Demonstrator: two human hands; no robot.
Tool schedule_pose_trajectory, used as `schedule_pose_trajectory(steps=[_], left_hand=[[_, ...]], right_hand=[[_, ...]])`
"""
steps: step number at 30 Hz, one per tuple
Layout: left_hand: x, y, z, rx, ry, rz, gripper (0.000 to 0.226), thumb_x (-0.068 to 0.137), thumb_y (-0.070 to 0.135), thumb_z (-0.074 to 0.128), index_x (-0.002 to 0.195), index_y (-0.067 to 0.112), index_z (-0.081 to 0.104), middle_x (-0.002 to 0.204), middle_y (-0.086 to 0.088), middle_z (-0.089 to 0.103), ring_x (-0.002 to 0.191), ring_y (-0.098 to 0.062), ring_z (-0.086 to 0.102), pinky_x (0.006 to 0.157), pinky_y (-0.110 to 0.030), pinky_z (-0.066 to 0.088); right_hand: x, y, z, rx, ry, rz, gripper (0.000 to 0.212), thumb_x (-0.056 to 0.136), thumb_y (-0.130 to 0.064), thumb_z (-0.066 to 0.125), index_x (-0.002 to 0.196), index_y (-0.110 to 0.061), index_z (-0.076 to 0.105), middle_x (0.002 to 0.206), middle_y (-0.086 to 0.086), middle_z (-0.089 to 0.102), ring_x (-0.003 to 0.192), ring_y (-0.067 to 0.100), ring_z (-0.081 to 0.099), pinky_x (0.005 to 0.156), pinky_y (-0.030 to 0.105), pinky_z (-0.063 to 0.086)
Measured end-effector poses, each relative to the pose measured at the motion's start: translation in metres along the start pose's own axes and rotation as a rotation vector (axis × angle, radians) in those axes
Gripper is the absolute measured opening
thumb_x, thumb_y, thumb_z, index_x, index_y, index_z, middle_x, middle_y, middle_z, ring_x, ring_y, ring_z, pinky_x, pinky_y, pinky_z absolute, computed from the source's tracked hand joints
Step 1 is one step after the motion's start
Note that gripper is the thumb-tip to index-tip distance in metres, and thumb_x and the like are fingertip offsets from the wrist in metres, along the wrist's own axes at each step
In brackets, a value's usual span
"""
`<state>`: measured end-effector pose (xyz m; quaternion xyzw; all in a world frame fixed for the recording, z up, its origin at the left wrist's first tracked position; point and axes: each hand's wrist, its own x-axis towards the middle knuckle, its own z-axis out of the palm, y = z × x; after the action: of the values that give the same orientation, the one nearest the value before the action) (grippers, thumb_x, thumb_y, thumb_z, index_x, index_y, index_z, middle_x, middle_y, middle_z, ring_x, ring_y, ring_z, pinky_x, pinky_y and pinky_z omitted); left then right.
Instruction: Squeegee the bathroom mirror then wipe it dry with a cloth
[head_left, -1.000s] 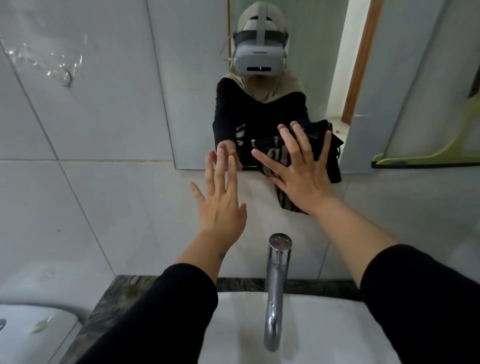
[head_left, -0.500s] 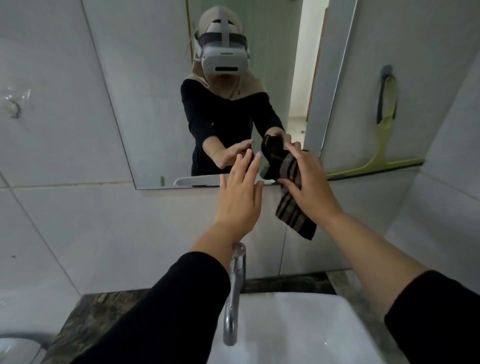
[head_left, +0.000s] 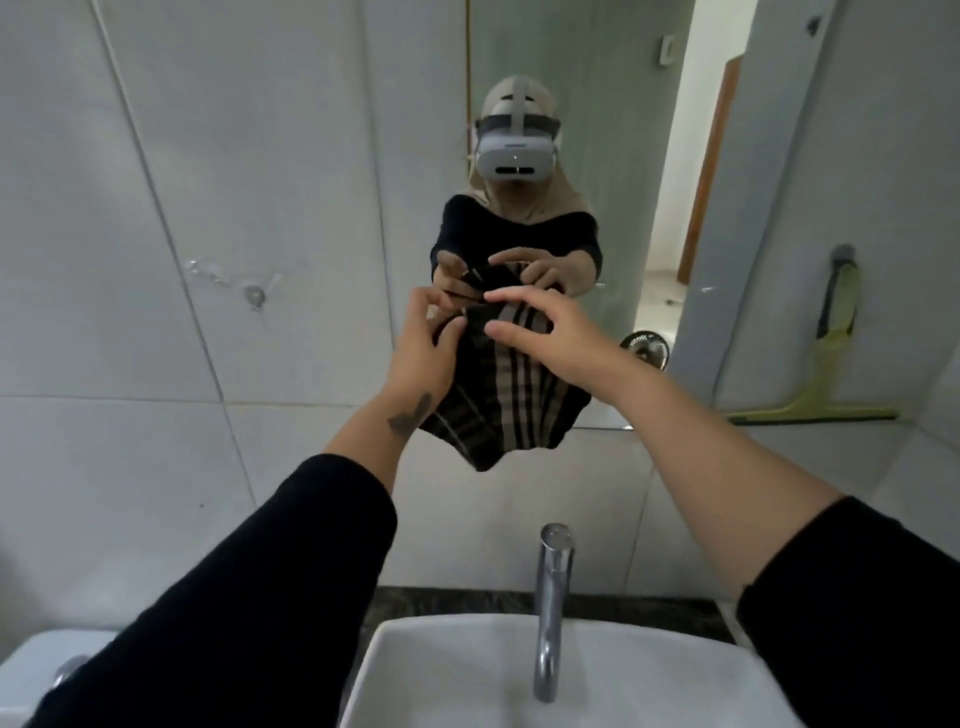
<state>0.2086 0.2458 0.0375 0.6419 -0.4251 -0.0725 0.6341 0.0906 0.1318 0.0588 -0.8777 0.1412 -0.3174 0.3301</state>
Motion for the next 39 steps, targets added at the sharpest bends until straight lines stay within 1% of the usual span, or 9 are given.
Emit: schedule_pose_trajectory(steps=[4,8,13,17,21,27,31,36,39], left_hand=[[0.008,-0.005,-0.075,0.219,0.055,0.038,0.003,0.096,0.016,0.051,0.097,0.019,0.053,0.083,-0.002,0.067,0.068,-0.016,0.061,0.062,-0.025,0.047],[0.013,-0.023,-0.146,0.43,0.275,0.056,0.01,0.088,0.013,0.062,0.089,0.023,0.064,0.089,0.003,0.067,0.061,-0.004,0.057,0.055,-0.004,0.039],[0.033,-0.053,-0.204,0.532,0.47,0.027,0.019,0.086,0.011,0.062,0.083,0.03,0.067,0.095,0.003,0.07,0.075,-0.015,0.062,0.072,-0.02,0.046],[0.062,-0.065,-0.216,0.595,0.563,0.033,0.019,0.088,0.01,0.058,0.09,0.024,0.071,0.102,0.0,0.067,0.092,-0.018,0.06,0.081,-0.027,0.045],[0.08,-0.085,-0.212,0.648,0.557,0.024,0.022,0.089,0.007,0.055,0.097,0.018,0.072,0.104,-0.001,0.064,0.092,-0.014,0.055,0.079,-0.023,0.038],[0.077,-0.099,-0.209,0.596,0.576,0.06,0.025,0.09,0.002,0.05,0.097,0.012,0.072,0.098,0.0,0.059,0.085,-0.012,0.052,0.075,-0.016,0.038],[0.068,-0.107,-0.206,0.621,0.529,-0.03,0.033,0.092,0.007,0.045,0.108,0.025,0.068,0.11,0.002,0.061,0.101,-0.019,0.057,0.087,-0.036,0.048],[0.049,-0.091,-0.201,0.985,0.309,-0.198,0.057,0.088,0.007,0.042,0.139,0.032,0.042,0.137,0.002,0.041,0.126,-0.025,0.035,0.097,-0.042,0.041],[0.022,-0.087,-0.186,0.984,0.23,-0.306,0.072,0.089,0.012,0.046,0.152,0.025,0.013,0.153,-0.001,0.027,0.14,-0.027,0.023,0.115,-0.055,0.018]], right_hand=[[0.034,-0.031,0.047,-0.178,-0.006,-0.064,0.026,0.097,-0.039,0.049,0.115,-0.048,0.063,0.117,-0.001,0.053,0.123,0.022,0.043,0.103,0.051,0.035],[0.065,-0.068,0.106,-0.386,0.041,-0.222,0.026,0.095,-0.039,0.053,0.116,-0.045,0.066,0.1,-0.007,0.055,0.11,0.017,0.052,0.091,0.046,0.04],[0.109,-0.101,0.175,-0.555,0.127,-0.366,0.026,0.096,-0.037,0.053,0.117,-0.042,0.066,0.101,-0.007,0.06,0.101,0.017,0.057,0.091,0.041,0.031],[0.147,-0.106,0.204,-0.609,0.177,-0.336,0.024,0.097,-0.034,0.05,0.111,-0.035,0.07,0.104,-0.004,0.064,0.098,0.019,0.06,0.089,0.038,0.029],[0.158,-0.086,0.226,-0.694,0.257,-0.38,0.026,0.098,-0.026,0.048,0.105,-0.032,0.072,0.1,-0.004,0.067,0.099,0.021,0.057,0.087,0.04,0.026],[0.154,-0.069,0.241,-0.667,0.314,-0.373,0.026,0.098,-0.026,0.05,0.115,-0.034,0.067,0.106,-0.005,0.069,0.106,0.022,0.054,0.089,0.042,0.016],[0.13,-0.058,0.258,-0.53,0.257,-0.167,0.037,0.1,-0.033,0.041,0.135,-0.04,0.051,0.107,-0.004,0.07,0.107,0.022,0.054,0.09,0.042,0.02],[0.112,-0.065,0.256,-0.399,-0.003,0.013,0.05,0.1,-0.034,0.04,0.148,-0.043,0.027,0.125,0.005,0.057,0.12,0.025,0.043,0.096,0.042,0.03],[0.07,-0.05,0.245,-0.349,-0.011,0.012,0.057,0.098,-0.031,0.045,0.15,-0.038,0.023,0.141,0.009,0.041,0.13,0.027,0.034,0.104,0.042,0.032]])
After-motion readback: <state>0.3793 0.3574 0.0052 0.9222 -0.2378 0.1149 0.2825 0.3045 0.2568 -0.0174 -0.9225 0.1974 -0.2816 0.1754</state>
